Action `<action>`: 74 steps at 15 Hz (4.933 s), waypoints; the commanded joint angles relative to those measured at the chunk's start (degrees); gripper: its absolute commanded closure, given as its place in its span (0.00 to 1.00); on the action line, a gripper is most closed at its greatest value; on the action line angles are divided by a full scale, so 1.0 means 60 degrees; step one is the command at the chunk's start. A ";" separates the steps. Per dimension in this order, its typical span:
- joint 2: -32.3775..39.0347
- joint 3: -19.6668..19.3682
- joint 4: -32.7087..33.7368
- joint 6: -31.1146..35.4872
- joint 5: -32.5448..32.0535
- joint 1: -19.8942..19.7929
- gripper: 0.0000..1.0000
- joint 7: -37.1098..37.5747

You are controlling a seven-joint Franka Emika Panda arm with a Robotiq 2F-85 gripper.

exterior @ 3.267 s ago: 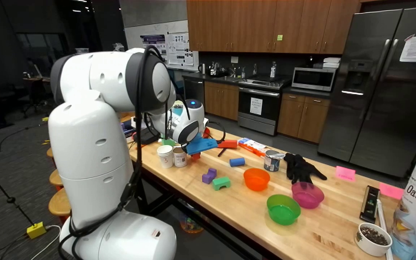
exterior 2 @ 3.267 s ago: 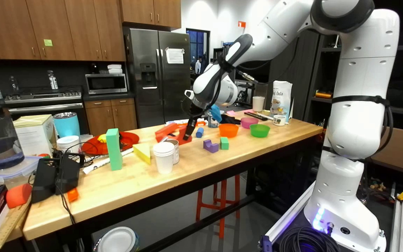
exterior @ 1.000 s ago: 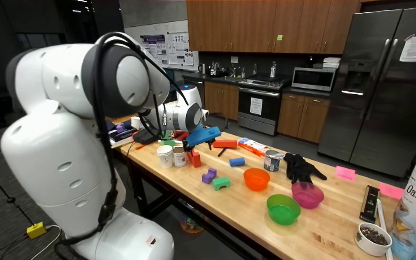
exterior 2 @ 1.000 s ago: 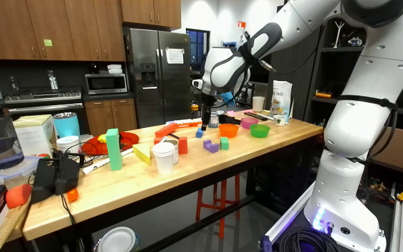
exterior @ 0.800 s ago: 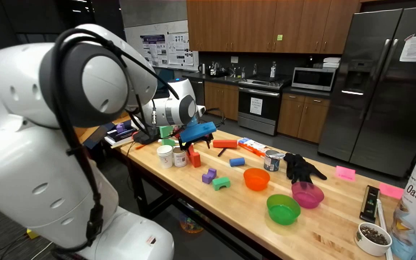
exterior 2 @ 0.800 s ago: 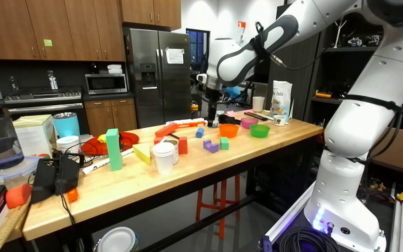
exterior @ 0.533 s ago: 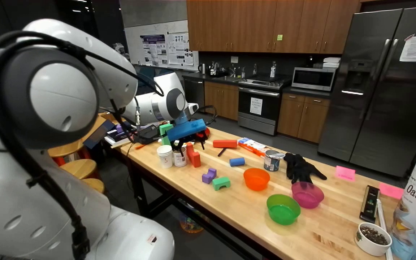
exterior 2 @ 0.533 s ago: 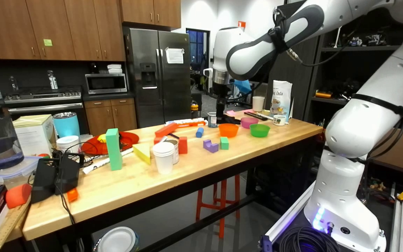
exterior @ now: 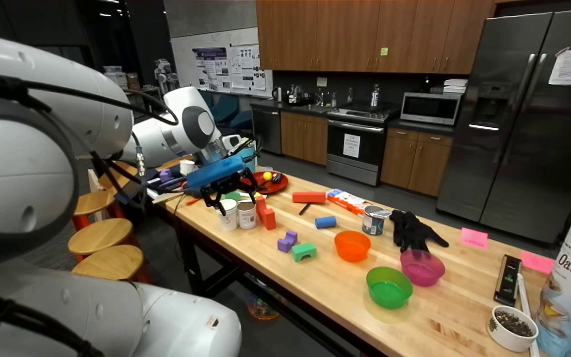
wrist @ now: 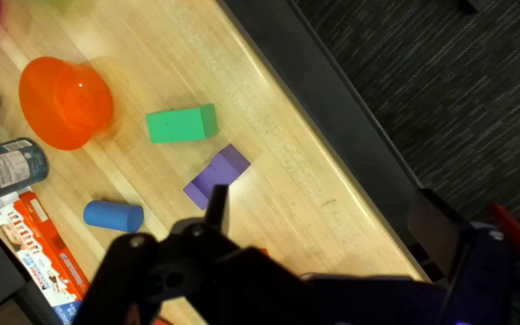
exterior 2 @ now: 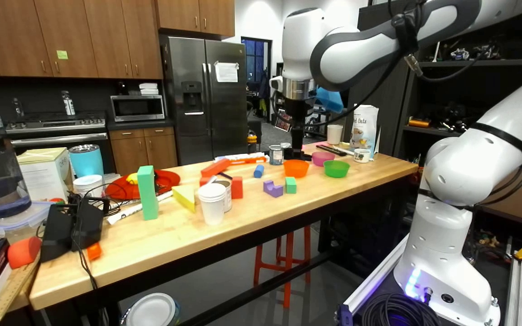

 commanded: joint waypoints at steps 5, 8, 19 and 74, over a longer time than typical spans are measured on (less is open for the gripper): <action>-0.0099 0.0324 -0.0332 0.0852 -0.0310 0.0861 0.00 0.0011; 0.0203 0.0860 -0.0247 0.1034 -0.0689 0.1057 0.00 0.0104; 0.1306 0.0790 -0.1080 0.5344 -0.1044 0.1511 0.00 -0.0402; 0.8113 -0.0539 0.3507 0.5940 0.5863 -0.1144 0.00 -1.5968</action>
